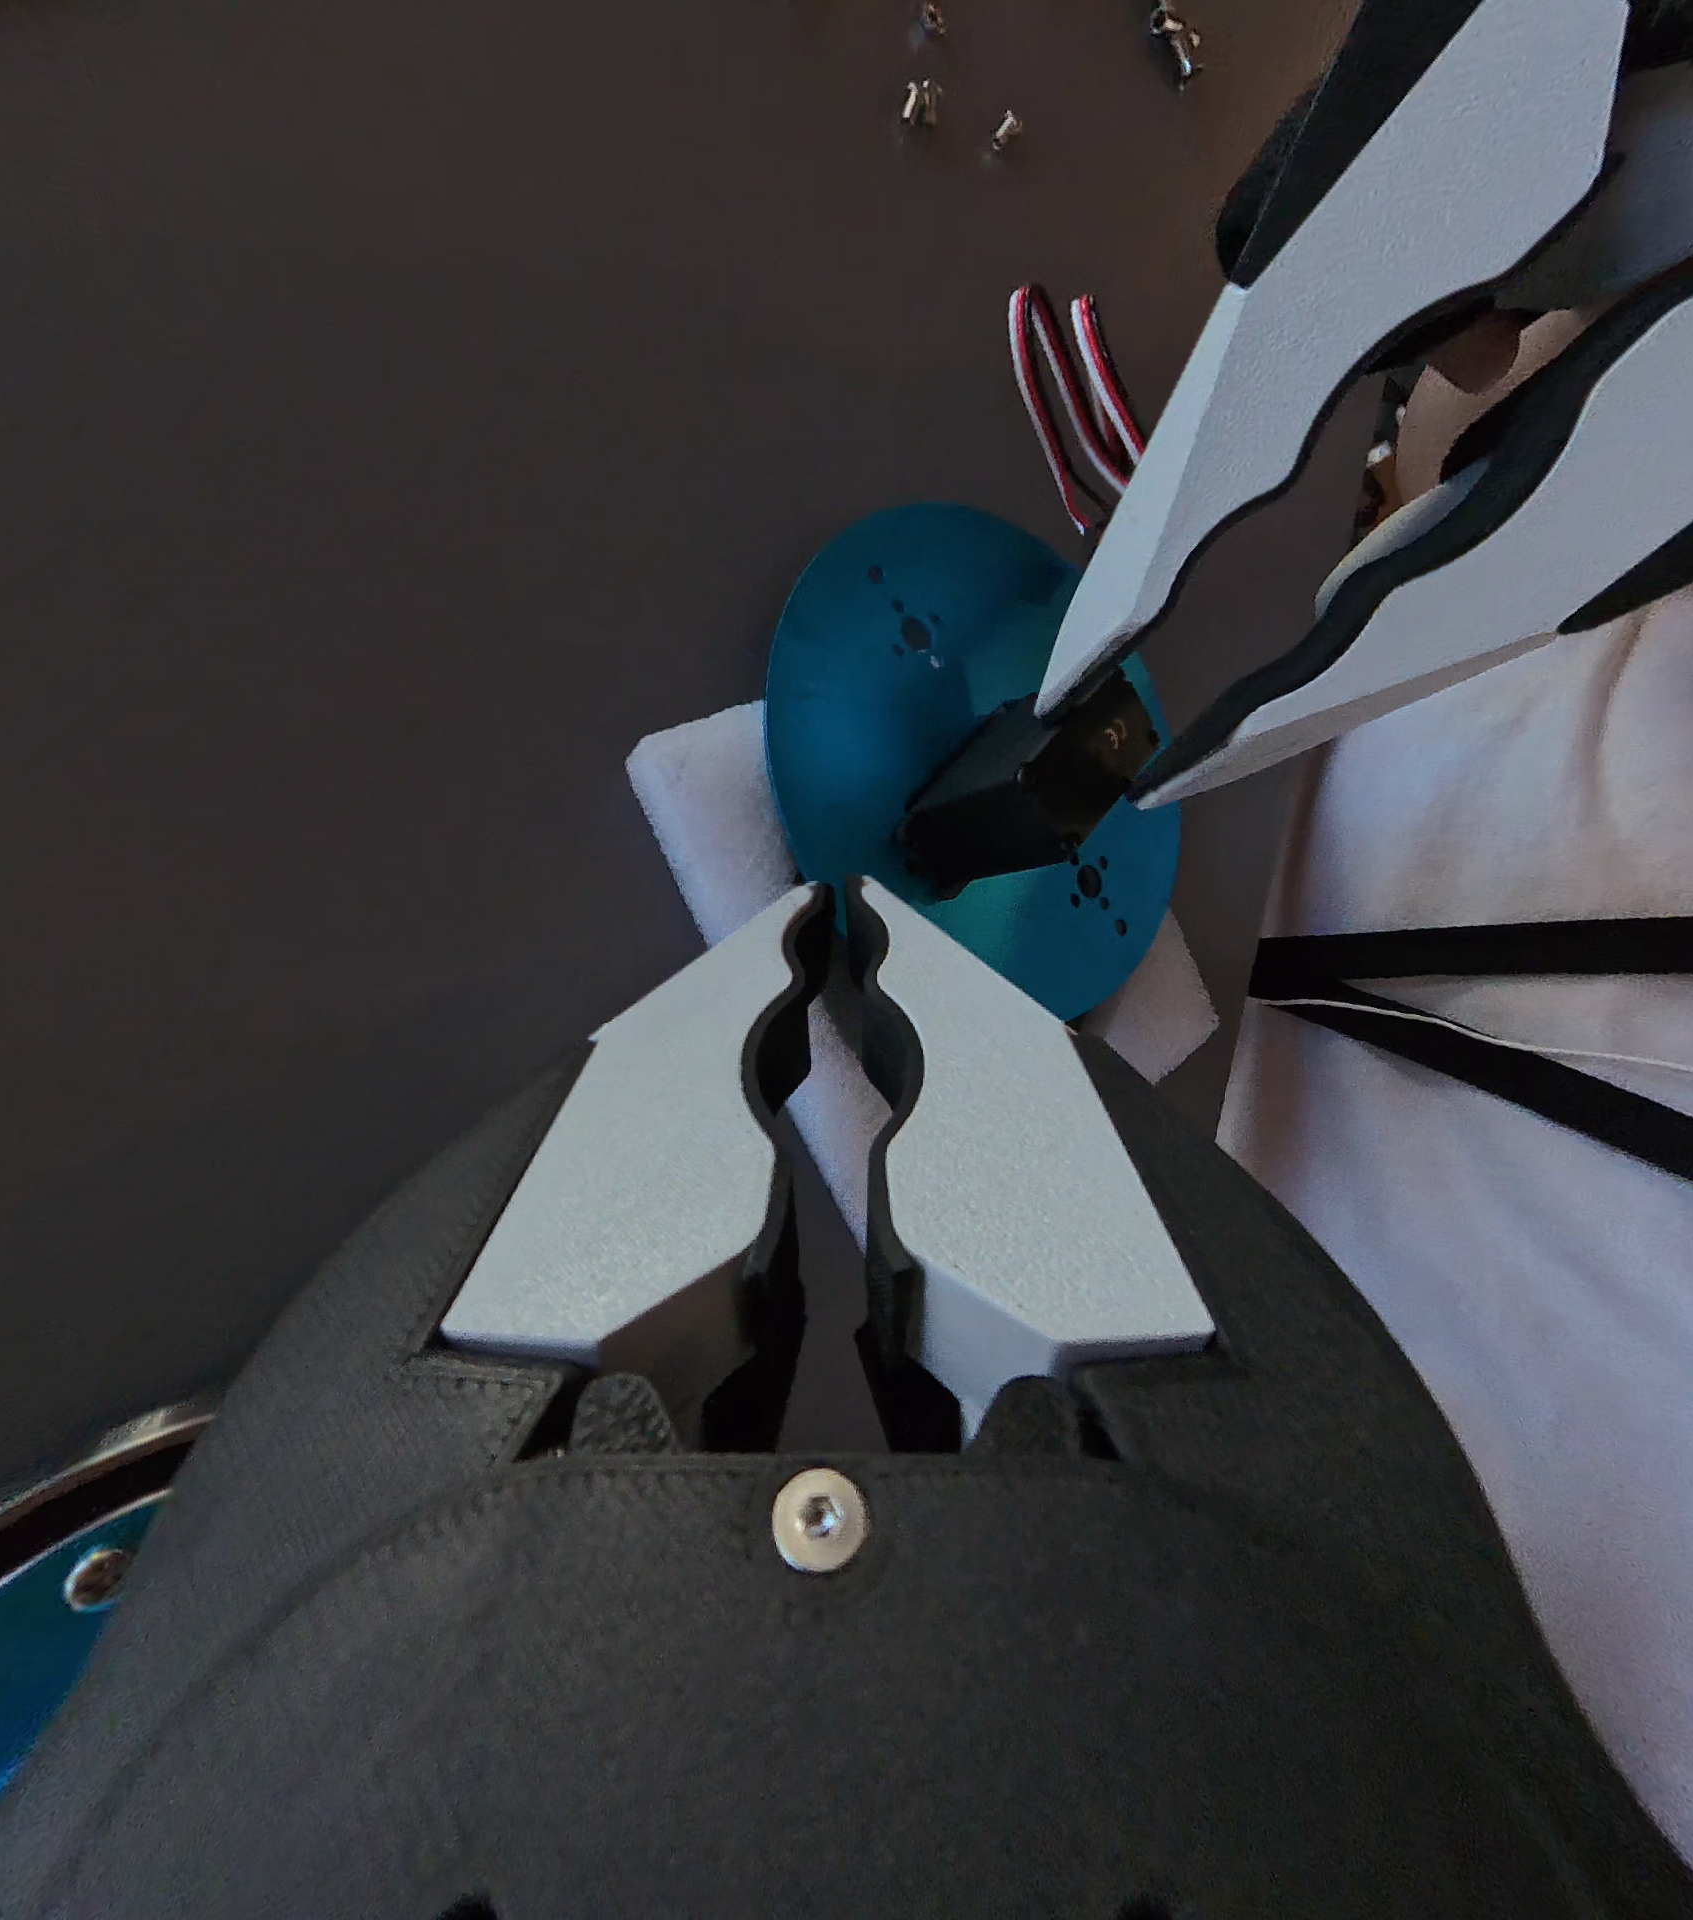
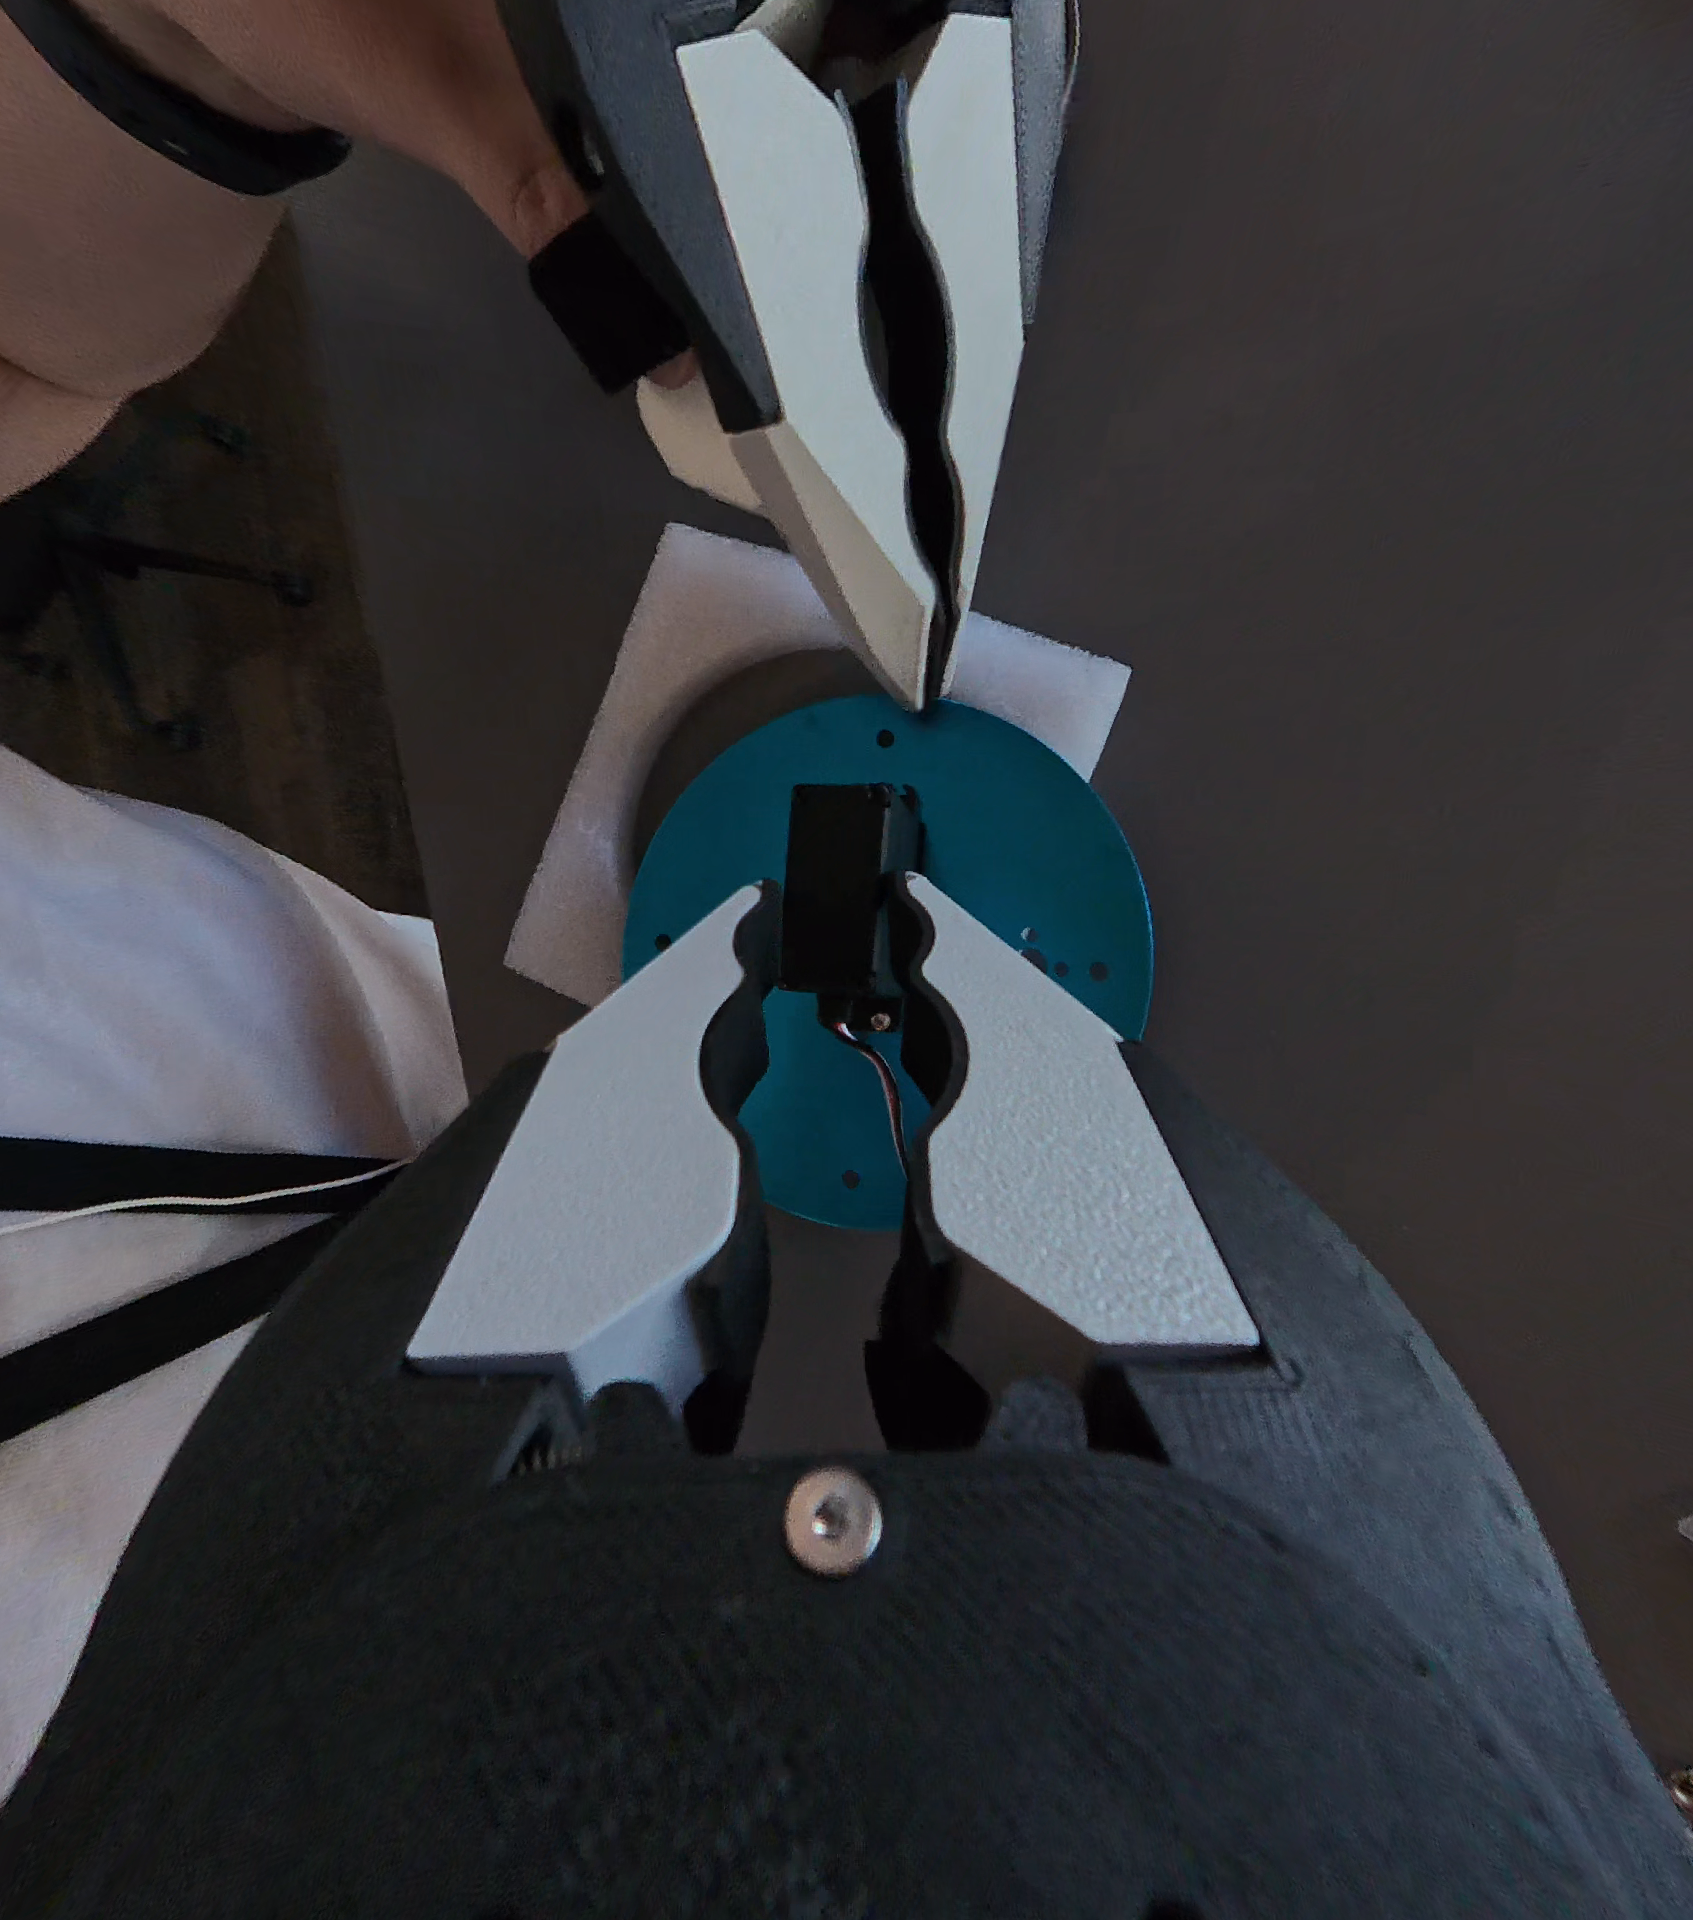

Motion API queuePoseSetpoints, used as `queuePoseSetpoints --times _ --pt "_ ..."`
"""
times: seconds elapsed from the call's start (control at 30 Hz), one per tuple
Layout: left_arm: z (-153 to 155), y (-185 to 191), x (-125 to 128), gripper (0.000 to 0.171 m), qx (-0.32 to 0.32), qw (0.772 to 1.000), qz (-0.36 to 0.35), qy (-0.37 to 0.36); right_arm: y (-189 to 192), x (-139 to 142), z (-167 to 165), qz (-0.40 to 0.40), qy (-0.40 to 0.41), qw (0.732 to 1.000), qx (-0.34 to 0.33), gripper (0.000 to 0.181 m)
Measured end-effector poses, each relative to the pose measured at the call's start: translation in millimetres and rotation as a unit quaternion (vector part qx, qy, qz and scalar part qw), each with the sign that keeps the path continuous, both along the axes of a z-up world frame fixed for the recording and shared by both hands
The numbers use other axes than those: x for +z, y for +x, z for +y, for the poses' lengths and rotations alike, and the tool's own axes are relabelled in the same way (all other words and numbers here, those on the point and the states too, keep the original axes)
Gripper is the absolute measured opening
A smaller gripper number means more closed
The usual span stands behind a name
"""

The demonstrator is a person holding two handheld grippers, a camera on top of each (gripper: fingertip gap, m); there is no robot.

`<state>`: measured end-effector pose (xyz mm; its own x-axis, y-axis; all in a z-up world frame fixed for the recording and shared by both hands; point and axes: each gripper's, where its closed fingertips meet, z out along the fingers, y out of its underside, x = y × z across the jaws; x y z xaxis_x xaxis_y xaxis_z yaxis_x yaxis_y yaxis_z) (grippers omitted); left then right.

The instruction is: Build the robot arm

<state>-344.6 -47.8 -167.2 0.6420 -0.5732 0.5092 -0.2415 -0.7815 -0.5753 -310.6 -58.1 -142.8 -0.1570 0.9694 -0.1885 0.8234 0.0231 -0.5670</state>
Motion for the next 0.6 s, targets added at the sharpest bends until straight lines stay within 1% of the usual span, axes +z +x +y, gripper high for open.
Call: queuePoseSetpoints --times 0.07,0.13,0.23,0.4,0.47,0.53,0.6 --pt "1.0 0.3 -0.1 0.0 -0.006 1.0 0.002 0.009 0.1 -1.0 0.4 -0.009 0.001 1.0 -0.004 0.02" --pt "-0.6 3.6 2.1 0.0 -0.02 1.0 -0.005 0.011 0.9 -1.2 0.5 -0.018 -0.009 1.0 -0.011 0.02" --pt "-2.1 7.2 0.9 0.0 -0.035 0.999 0.003 0.012 1.6 -1.7 0.4 -0.029 -0.029 0.999 -0.022 0.021" --pt "3.8 6.1 7.5 0.005 -0.034 0.999 0.014 0.039 4.0 -2.2 -0.5 -0.045 -0.048 0.998 -0.017 0.023" --pt "5.9 3.3 14.6 0.007 -0.03 0.997 0.021 0.064 5.8 3.1 -0.2 -0.033 -0.062 0.997 -0.013 0.026" --pt "6.2 0.9 23.4 0.008 -0.034 0.993 0.038 0.107 8.3 13.6 5.8 -0.003 -0.068 0.998 -0.018 0.027" --pt "-0.3 6.3 39.3 0.007 -0.045 0.988 0.011 0.145 13.0 24.1 22.0 0.035 -0.043 0.998 -0.029 0.028"
